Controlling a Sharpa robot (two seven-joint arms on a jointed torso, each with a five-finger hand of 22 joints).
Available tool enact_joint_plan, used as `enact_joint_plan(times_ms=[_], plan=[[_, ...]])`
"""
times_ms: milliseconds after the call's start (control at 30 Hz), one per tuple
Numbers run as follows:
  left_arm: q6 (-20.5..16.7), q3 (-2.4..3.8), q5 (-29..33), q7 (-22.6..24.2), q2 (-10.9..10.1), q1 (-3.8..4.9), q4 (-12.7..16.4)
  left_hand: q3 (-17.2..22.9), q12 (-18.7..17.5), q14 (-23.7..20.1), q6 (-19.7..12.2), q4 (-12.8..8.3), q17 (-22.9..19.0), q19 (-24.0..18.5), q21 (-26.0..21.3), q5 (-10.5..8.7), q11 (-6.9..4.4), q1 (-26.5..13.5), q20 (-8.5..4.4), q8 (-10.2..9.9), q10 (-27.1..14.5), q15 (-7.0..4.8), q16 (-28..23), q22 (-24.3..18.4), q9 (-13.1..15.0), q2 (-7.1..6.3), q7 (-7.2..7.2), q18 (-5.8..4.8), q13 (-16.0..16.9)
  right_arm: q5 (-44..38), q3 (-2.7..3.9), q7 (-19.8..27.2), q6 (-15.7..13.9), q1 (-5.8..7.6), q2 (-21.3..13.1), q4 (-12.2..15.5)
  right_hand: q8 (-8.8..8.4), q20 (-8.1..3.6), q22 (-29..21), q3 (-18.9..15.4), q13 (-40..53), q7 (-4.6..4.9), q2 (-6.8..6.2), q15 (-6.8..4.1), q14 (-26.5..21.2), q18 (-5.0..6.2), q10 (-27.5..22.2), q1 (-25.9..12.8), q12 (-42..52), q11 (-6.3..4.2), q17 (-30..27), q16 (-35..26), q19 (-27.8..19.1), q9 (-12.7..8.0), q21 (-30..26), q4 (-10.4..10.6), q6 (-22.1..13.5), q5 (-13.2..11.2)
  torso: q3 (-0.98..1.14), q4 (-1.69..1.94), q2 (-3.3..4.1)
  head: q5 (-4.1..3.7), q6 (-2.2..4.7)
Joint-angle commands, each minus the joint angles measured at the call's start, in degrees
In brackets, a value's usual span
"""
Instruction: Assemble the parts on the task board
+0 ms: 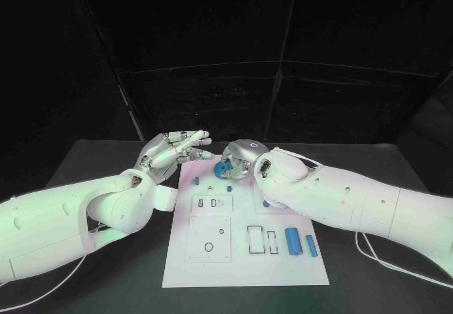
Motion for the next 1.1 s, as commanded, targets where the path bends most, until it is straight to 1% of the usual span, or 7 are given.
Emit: enact_joint_plan(times_ms=[33, 233, 633, 733, 833, 933, 1100], plan=[[0.4, 0.02, -0.1, 0.2, 0.0, 0.11, 0.1, -0.3, -0.4, 0.2, 0.3, 0.1, 0.1, 0.4, -0.4, 0.21, 0.11, -0.4, 0.17, -0.4, 0.5, -0.03, -0.4, -0.1, -0.1, 0.34, 1.29, 0.67, 0.0, -0.9, 0.00, -0.8, -0.6, 0.10, 0.0, -0.1, -0.74, 0.56, 0.1, -0.6, 11.0, 0.12, -0.67, 0.53, 5.3, -1.06, 3.3, -0.1, -0.4, 0.55, 11.9, 0.0, 0.0, -0.2, 0.2, 0.1, -1.1, -0.5, 0.01, 0.00, 0.03, -0.09, -0.07], [0.2, 0.02, -0.1, 0.0, 0.1, 0.13, 0.0, -0.4, -0.4, 0.2, 0.3, 0.1, 0.1, 0.4, -0.4, 0.21, 0.11, -0.5, 0.17, -0.4, 0.5, -0.03, -0.4, -0.1, -0.1, 0.36, 1.29, 0.67, 0.0, -0.9, 0.00, -0.8, -1.4, 0.01, 0.5, -0.3, -2.38, 1.06, 0.3, -1.8, 10.0, 0.85, -0.60, 1.09, 5.2, -1.10, 2.5, -0.1, -1.2, 1.21, 11.6, -0.2, 0.0, -0.7, 0.3, 0.9, -3.7, -3.5, 0.04, -0.01, 0.03, -0.24, -0.02], [0.2, 0.02, -0.1, 0.0, 0.2, 0.14, -0.1, -0.4, -0.4, 0.2, 0.3, 0.1, 0.1, 0.4, -0.4, 0.21, 0.11, -0.5, 0.17, -0.4, 0.5, -0.03, -0.4, -0.1, -0.1, 0.37, 1.29, 0.67, 0.0, -0.5, -0.01, -1.3, -0.4, -0.13, 0.4, -0.6, -2.68, 1.34, 0.2, -2.6, 9.6, 1.08, -0.67, 1.33, 5.1, -1.08, 2.1, -0.2, -1.5, 1.46, 11.4, -0.2, -0.1, -0.8, 0.3, 1.6, -4.2, -4.1, 0.02, 0.03, 0.02, -0.33, -0.14], [0.1, 0.02, -0.1, 0.0, 0.2, 0.14, -0.1, -0.4, -0.4, 0.2, 0.3, 0.1, 0.1, 0.4, -0.4, 0.21, 0.11, -0.5, 0.17, -0.4, 0.5, -0.03, -0.4, -0.1, -0.1, 0.37, 1.29, 0.67, 0.0, 0.3, -0.01, -0.9, 1.0, -0.14, 0.3, -0.4, -2.47, 1.43, 0.3, -3.4, 9.8, 1.02, -0.60, 1.37, 5.2, -1.08, 2.3, -1.0, -1.3, 1.45, 11.5, -0.2, -0.1, -0.7, 0.3, 2.8, -3.7, -4.0, 0.02, 0.03, 0.03, -0.34, -0.18], [0.1, 0.02, -0.1, 0.0, 0.2, 0.14, -0.1, -0.4, -0.4, 0.2, 0.3, 0.1, 0.1, 0.4, -0.4, 0.21, 0.11, -0.5, 0.17, -0.4, 0.5, -0.03, -0.4, -0.1, -0.1, 0.37, 1.29, 0.67, 0.0, 1.3, -0.02, -0.7, 2.5, -0.16, 0.3, -0.1, -2.41, 1.44, 0.3, -5.1, 10.0, 0.98, -0.34, 1.34, 5.2, -1.09, 2.4, -2.9, -1.2, 1.42, 11.6, -0.2, -0.1, -0.7, 0.4, 5.1, -3.5, -1.9, 0.02, 0.03, 0.04, -0.32, -0.23], [0.1, 0.02, -0.1, 0.0, 0.2, 0.14, -0.1, -0.4, -0.4, 0.2, 0.3, 0.1, 0.1, 0.4, -0.4, 0.21, 0.11, -0.5, 0.17, -0.4, 0.5, -0.03, -0.4, -0.1, -0.1, 0.37, 1.29, 0.67, 0.0, 2.0, -0.03, -0.6, 3.6, -0.17, 0.3, -0.3, -2.51, 1.46, 0.4, -6.3, 10.2, 1.01, -0.02, 1.38, 5.2, -1.10, 2.5, -4.3, -1.1, 1.45, 11.8, -0.1, 0.0, -0.8, 0.4, 7.2, -3.5, -1.2, 0.02, 0.01, 0.01, -0.32, -0.31], [0.0, 0.02, -0.1, -0.1, 0.2, 0.14, 0.0, -0.4, -0.4, 0.2, 0.3, 0.1, 0.1, 0.4, -0.4, 0.21, 0.11, -0.5, 0.17, -0.4, 0.5, -0.03, -0.4, -0.1, -0.1, 0.37, 1.29, 0.67, 0.0, 2.6, -0.06, -1.0, 3.8, -0.19, 0.4, -1.0, -3.04, 1.53, 0.5, -6.8, 10.2, 1.22, 0.87, 1.49, 5.2, -1.13, 2.6, -4.5, -1.0, 1.62, 11.9, -0.1, 0.0, -1.1, 0.5, 8.6, -4.3, -0.3, 0.00, 0.07, 0.02, -0.35, -0.59]])
